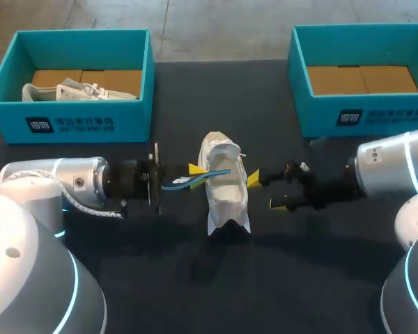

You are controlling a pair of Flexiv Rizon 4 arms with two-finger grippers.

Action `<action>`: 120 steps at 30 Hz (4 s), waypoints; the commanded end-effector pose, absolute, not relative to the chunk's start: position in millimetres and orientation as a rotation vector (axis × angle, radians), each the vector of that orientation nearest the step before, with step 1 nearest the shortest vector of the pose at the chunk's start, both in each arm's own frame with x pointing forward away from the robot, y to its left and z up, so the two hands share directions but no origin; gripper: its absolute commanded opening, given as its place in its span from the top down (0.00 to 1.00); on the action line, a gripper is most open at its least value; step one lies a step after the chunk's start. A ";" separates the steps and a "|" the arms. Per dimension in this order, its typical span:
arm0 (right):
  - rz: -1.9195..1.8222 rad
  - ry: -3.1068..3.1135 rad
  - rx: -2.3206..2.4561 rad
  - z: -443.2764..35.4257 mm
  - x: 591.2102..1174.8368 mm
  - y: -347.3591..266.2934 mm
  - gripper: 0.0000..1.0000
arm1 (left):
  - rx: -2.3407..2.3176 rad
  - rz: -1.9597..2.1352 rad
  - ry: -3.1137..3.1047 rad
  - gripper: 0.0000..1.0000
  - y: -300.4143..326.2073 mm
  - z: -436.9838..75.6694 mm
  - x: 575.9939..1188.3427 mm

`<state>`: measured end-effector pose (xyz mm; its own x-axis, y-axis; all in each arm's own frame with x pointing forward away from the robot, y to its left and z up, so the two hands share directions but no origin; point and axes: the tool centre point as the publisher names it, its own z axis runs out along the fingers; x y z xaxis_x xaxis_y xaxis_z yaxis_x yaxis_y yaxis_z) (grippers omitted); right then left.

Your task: Take the shoe out of the shoebox, open the shoe tongue, remove and reinsert the insole, then place the shoe into the shoebox

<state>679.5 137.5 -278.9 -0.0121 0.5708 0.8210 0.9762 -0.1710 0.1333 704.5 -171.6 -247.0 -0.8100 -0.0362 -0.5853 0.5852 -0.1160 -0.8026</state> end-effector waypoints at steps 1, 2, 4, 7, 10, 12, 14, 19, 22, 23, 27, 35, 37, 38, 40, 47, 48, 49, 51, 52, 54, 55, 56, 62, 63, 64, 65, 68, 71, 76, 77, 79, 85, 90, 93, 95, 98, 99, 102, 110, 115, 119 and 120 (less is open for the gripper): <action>-1.062 -1.613 -1.792 -279.5 682.9 143.9 0.00 | 0.610 -1.978 1.739 1.00 -174.3 -247.9 703.0; -1.062 -1.613 -1.792 -279.5 682.9 143.9 0.00 | 0.607 -1.988 1.735 1.00 -174.5 -248.1 702.6; -1.062 -1.613 -1.792 -279.5 682.9 143.9 0.00 | 0.604 -1.994 1.737 1.00 -175.2 -249.5 701.5; -1.062 -1.613 -1.792 -279.5 682.9 143.9 0.00 | 0.590 -2.015 1.734 1.00 -175.1 -252.1 701.4; -1.062 -1.613 -1.792 -279.5 682.9 143.9 0.00 | 0.589 -2.043 1.730 1.00 -172.3 -253.9 703.4; -1.100 -1.694 -1.801 -282.9 684.1 143.5 0.00 | 0.592 -2.036 1.736 1.00 -170.0 -255.2 706.1; -1.118 -1.710 -1.812 -285.6 686.4 143.1 0.00 | 0.600 -2.018 1.747 1.00 -168.8 -256.3 708.7; -1.149 -1.840 -1.778 -286.7 691.4 140.0 0.00 | 0.605 -2.020 1.743 1.00 -168.8 -256.4 712.6; -1.129 -1.914 -1.742 -289.9 694.3 137.8 0.00 | 0.603 -2.018 1.741 1.00 -170.0 -256.3 713.3; -1.125 -1.929 -1.733 -291.5 695.5 136.6 0.00 | 0.602 -2.019 1.740 1.00 -170.9 -257.1 713.3; -1.138 -1.963 -1.713 -297.6 698.9 127.2 0.00 | 0.600 -2.020 1.747 1.00 -172.0 -260.2 712.9; -1.176 -2.050 -1.690 -302.7 701.9 118.4 0.00 | 0.595 -2.017 1.761 1.00 -172.1 -264.1 714.1; -1.164 -2.045 -1.679 -305.1 702.6 118.8 0.00 | 0.592 -2.019 1.760 1.00 -172.8 -263.4 714.3; -1.149 -2.034 -1.729 -306.3 702.5 118.5 0.00 | 0.591 -2.020 1.759 1.00 -173.6 -262.8 714.4; -1.127 -2.026 -1.766 -306.3 702.5 117.9 0.00 | 0.592 -2.021 1.758 1.00 -174.7 -262.3 714.8; -1.127 -2.026 -1.766 -306.3 702.5 117.9 0.00 | 0.594 -2.014 1.751 1.00 -176.6 -260.6 716.0; -1.127 -2.026 -1.766 -306.3 702.5 117.9 0.00 | 0.594 -2.012 1.751 1.00 -176.6 -260.6 716.0; -1.127 -2.026 -1.766 -306.3 702.5 117.9 0.00 | 0.594 -2.010 1.752 1.00 -176.6 -260.6 716.0; -1.127 -2.026 -1.766 -306.3 702.5 117.9 0.00 | 0.595 -2.009 1.753 1.00 -177.1 -260.6 715.5; -1.127 -2.026 -1.766 -306.3 702.5 117.9 0.00 | 0.596 -2.008 1.753 1.00 -177.4 -260.5 715.0; -1.127 -2.026 -1.766 -306.3 702.5 117.9 0.00 | 0.598 -2.007 1.752 1.00 -177.6 -260.2 714.4; -1.127 -2.026 -1.766 -306.3 702.5 117.9 0.00 | 0.598 -2.008 1.751 1.00 -177.6 -260.1 714.0; -1.127 -2.026 -1.766 -306.3 702.5 117.9 0.00 | 0.596 -2.008 1.751 1.00 -177.5 -260.1 713.9; -1.183 -2.023 -1.730 -308.8 700.7 114.9 0.00 | 0.585 -2.009 1.747 1.00 -177.1 -259.7 713.3; -1.167 -2.016 -1.739 -310.5 699.3 113.1 0.00 | 0.583 -2.010 1.747 1.00 -177.2 -259.8 713.2; -1.149 -2.030 -1.736 -311.9 698.7 112.4 0.00 | 0.582 -2.010 1.747 1.00 -177.6 -260.0 713.2; -1.160 -2.034 -1.726 -312.7 697.9 112.1 0.00 | 0.580 -2.009 1.748 1.00 -177.9 -260.2 713.4; -1.179 -2.070 -1.685 -315.0 696.0 112.0 0.00 | 0.575 -2.009 1.748 1.00 -178.6 -260.2 714.0; -1.192 -2.117 -1.646 -318.8 694.9 112.9 0.00 | 0.574 -2.008 1.747 1.00 -179.1 -259.8 714.3; -1.180 -2.178 -1.623 -324.7 695.7 110.4 0.00 | 0.568 -2.011 1.753 1.00 -180.7 -261.8 715.1; -1.184 -2.190 -1.619 -325.1 695.8 109.6 0.00 | 0.569 -2.011 1.755 1.00 -181.2 -262.4 714.8; -1.180 -2.192 -1.620 -326.4 695.7 107.6 0.00 | 0.574 -2.011 1.759 1.00 -182.0 -263.4 714.3; -1.182 -2.201 -1.623 -328.5 695.1 103.0 0.00 | 0.568 -2.013 1.763 1.00 -180.4 -266.6 713.3; -1.220 -2.237 -1.584 -330.8 697.3 99.6 0.00 | 0.562 -2.008 1.773 1.00 -176.5 -269.0 711.2; -1.233 -2.258 -1.561 -333.9 703.1 97.6 0.00 | 0.560 -2.006 1.776 1.00 -174.1 -267.4 710.5; -1.219 -2.269 -1.559 -335.7 708.8 96.4 0.00 | 0.562 -2.004 1.776 1.00 -173.6 -266.5 709.9; -1.207 -2.274 -1.541 -336.1 716.6 98.2 0.00 | 0.566 -2.004 1.778 1.00 -172.9 -266.0 708.9; -1.203 -2.275 -1.537 -335.8 718.6 99.6 0.00 | 0.565 -2.004 1.779 1.00 -172.7 -266.3 708.6; -1.188 -2.274 -1.526 -335.1 723.1 105.1 0.00 | 0.558 -2.008 1.782 1.00 -172.3 -268.0 707.0; -1.180 -2.278 -1.508 -333.6 720.9 112.8 0.00 | 0.555 -2.027 1.781 1.00 -176.0 -273.5 703.9; -1.160 -2.282 -1.511 -332.9 717.8 114.0 0.00 | 0.544 -2.036 1.778 1.00 -176.4 -276.3 704.9; -1.158 -2.281 -1.522 -332.0 716.0 111.8 0.00 | 0.539 -2.040 1.777 1.00 -178.9 -275.8 706.6; -1.158 -2.281 -1.523 -332.1 715.5 111.3 0.00 | 0.539 -2.042 1.776 1.00 -180.2 -275.2 706.9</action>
<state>718.9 110.5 -333.9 -0.4707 0.7074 0.5273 0.8419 0.1813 0.5082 705.9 -176.1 -273.9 -0.8547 -0.0311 -0.5182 0.5176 -0.1272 -0.8461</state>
